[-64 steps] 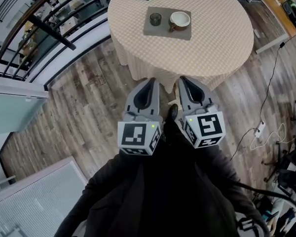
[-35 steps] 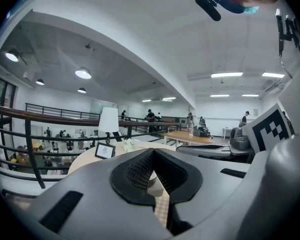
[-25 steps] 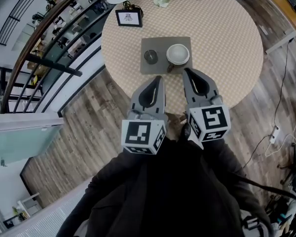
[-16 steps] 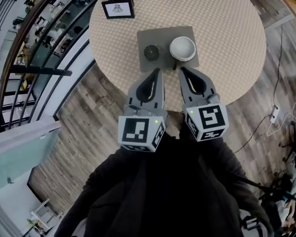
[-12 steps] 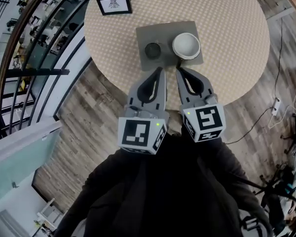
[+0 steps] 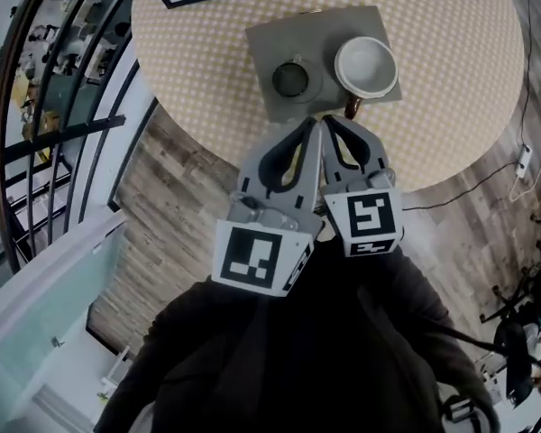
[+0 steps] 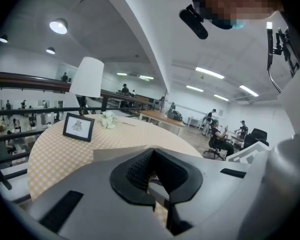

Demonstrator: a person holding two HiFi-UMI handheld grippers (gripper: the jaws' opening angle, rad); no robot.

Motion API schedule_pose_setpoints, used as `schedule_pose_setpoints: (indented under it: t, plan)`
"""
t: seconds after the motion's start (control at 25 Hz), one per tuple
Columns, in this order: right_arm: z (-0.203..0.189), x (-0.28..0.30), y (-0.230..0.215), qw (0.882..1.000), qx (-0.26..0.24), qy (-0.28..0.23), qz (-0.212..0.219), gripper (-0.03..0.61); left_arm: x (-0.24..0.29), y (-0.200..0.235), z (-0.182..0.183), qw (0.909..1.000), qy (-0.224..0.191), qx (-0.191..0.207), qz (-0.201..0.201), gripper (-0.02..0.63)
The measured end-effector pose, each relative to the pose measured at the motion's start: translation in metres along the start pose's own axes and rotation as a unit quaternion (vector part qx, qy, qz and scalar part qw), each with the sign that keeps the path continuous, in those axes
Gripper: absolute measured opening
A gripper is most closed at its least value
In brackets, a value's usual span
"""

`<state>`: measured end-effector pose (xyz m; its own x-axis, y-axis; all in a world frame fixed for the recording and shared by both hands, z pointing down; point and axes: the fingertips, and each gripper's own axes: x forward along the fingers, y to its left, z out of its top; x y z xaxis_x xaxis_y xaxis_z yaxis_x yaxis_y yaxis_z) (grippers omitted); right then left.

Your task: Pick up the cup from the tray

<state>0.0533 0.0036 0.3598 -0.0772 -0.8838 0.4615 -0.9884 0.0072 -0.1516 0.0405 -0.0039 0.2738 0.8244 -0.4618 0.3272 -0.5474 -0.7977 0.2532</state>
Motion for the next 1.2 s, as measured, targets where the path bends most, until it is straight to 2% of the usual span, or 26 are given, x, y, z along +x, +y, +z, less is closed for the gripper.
schedule_pose_setpoints:
  t: [0.24,0.4,0.56,0.84,0.96,1.2]
  plan:
    - [-0.011,-0.004,-0.016,1.0,0.005,0.014,-0.027,0.008,0.005,-0.006,-0.012,0.9998,0.018,-0.004,-0.008,0.006]
    - [-0.016,-0.01,-0.03,0.999,0.009,0.017,-0.039,0.008,0.011,-0.01,-0.016,0.9996,0.024,0.007,-0.013,0.006]
    - [-0.018,-0.021,-0.05,0.998,0.015,0.017,-0.054,0.008,0.019,-0.027,-0.014,0.9995,0.022,0.0,-0.021,0.006]
    - [-0.017,-0.034,-0.089,0.997,0.013,0.012,-0.077,0.008,0.03,-0.047,-0.015,0.9992,0.027,0.011,-0.027,0.005]
    - [-0.016,-0.034,-0.099,0.997,0.007,0.01,-0.074,0.008,0.032,-0.049,-0.019,0.999,0.03,0.02,-0.025,0.006]
    - [-0.014,-0.046,-0.099,0.998,-0.032,0.011,-0.048,0.009,0.037,-0.055,-0.02,0.9995,0.025,0.008,-0.018,0.006]
